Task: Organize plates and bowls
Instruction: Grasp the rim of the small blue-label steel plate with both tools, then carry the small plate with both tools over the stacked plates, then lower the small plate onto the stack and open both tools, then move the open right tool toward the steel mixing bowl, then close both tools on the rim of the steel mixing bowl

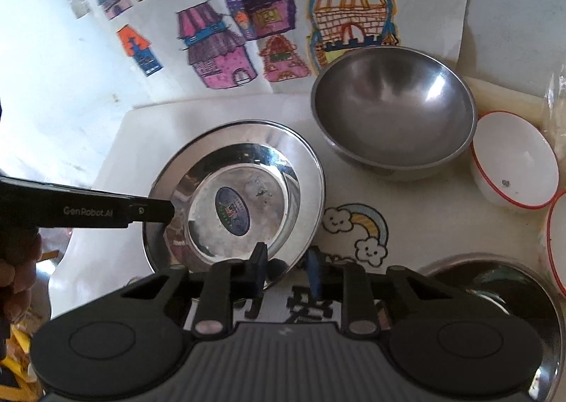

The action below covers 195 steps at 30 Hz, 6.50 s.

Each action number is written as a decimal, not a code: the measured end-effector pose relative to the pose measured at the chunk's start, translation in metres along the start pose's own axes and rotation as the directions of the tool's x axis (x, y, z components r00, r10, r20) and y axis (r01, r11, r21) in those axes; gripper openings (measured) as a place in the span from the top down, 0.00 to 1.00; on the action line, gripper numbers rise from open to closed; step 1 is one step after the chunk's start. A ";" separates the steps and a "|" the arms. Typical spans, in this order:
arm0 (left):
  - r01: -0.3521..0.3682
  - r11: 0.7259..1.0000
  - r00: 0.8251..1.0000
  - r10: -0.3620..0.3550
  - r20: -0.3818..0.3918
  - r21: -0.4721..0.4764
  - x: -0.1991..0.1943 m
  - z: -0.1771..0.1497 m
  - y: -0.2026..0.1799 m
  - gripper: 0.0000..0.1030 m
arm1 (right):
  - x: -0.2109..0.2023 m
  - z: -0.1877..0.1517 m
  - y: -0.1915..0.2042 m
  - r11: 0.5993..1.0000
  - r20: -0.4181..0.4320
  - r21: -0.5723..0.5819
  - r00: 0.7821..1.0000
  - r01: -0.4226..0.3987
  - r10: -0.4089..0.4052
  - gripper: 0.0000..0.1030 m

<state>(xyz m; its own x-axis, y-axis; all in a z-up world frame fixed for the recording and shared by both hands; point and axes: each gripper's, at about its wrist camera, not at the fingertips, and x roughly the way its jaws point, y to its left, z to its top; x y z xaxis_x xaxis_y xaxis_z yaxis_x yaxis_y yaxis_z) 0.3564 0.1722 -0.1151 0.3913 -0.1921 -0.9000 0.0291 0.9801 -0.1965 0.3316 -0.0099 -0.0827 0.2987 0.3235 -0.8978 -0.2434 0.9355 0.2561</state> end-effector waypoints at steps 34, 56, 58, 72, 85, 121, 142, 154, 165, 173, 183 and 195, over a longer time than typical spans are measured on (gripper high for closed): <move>0.162 0.981 0.987 -0.163 -0.002 0.102 -0.037 -0.060 -0.147 0.79 | -0.145 -0.090 -0.105 0.992 0.088 0.097 0.992 0.078 -0.086 0.74; 0.095 0.989 0.994 -0.086 -0.072 0.118 -0.014 -0.072 -0.178 0.78 | -0.134 -0.106 -0.142 0.993 0.003 0.096 0.997 0.072 -0.073 0.74; 0.087 0.990 0.994 -0.079 -0.076 0.107 -0.012 -0.072 -0.178 0.78 | -0.132 -0.105 -0.141 0.993 -0.003 0.090 0.997 0.071 -0.071 0.74; 0.056 0.994 0.995 -0.049 -0.084 0.090 -0.008 -0.071 -0.178 0.78 | -0.123 -0.101 -0.141 0.995 -0.026 0.063 0.997 0.075 -0.073 0.74; 0.046 0.995 0.996 -0.039 -0.083 0.088 -0.008 -0.072 -0.178 0.79 | -0.120 -0.101 -0.138 0.996 -0.040 0.042 0.997 0.074 -0.073 0.74; -0.004 1.000 1.000 0.004 -0.023 0.005 -0.025 -0.059 -0.136 0.04 | -0.129 -0.098 -0.132 0.986 0.004 0.127 0.994 0.110 -0.111 0.14; -0.073 0.997 0.997 0.073 0.016 0.010 -0.010 0.014 -0.071 0.01 | -0.118 -0.079 -0.098 0.969 0.145 0.204 0.974 0.141 -0.173 0.00; -0.048 0.989 0.999 0.045 0.027 0.136 0.022 0.078 -0.066 0.01 | -0.087 -0.024 -0.080 0.969 0.191 0.234 0.973 0.084 -0.130 0.00; 0.007 0.985 1.000 -0.010 0.017 0.175 0.047 0.112 -0.078 0.01 | -0.054 0.018 -0.081 0.951 0.214 0.305 0.969 0.052 -0.122 0.16; 0.026 0.985 1.000 -0.028 0.010 0.172 0.059 0.115 -0.090 0.08 | -0.032 0.030 -0.087 0.939 0.186 0.333 0.971 0.083 -0.152 0.27; 0.044 0.991 0.999 -0.044 0.001 0.123 0.067 0.116 -0.097 0.33 | -0.016 0.040 -0.105 0.907 0.165 0.418 0.977 0.051 -0.131 0.48; 0.105 0.991 0.994 -0.103 -0.025 0.087 0.074 0.104 -0.100 0.83 | -0.004 0.044 -0.111 0.902 0.158 0.431 0.984 0.010 -0.086 0.69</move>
<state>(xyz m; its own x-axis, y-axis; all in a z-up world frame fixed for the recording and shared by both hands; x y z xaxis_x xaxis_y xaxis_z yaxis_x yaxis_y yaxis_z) 0.4782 0.0653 -0.1214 0.3629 -0.2929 -0.8846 0.1501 0.9553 -0.2547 0.3985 -0.1090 -0.0917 0.4604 0.2597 -0.8489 0.1815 0.9085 0.3764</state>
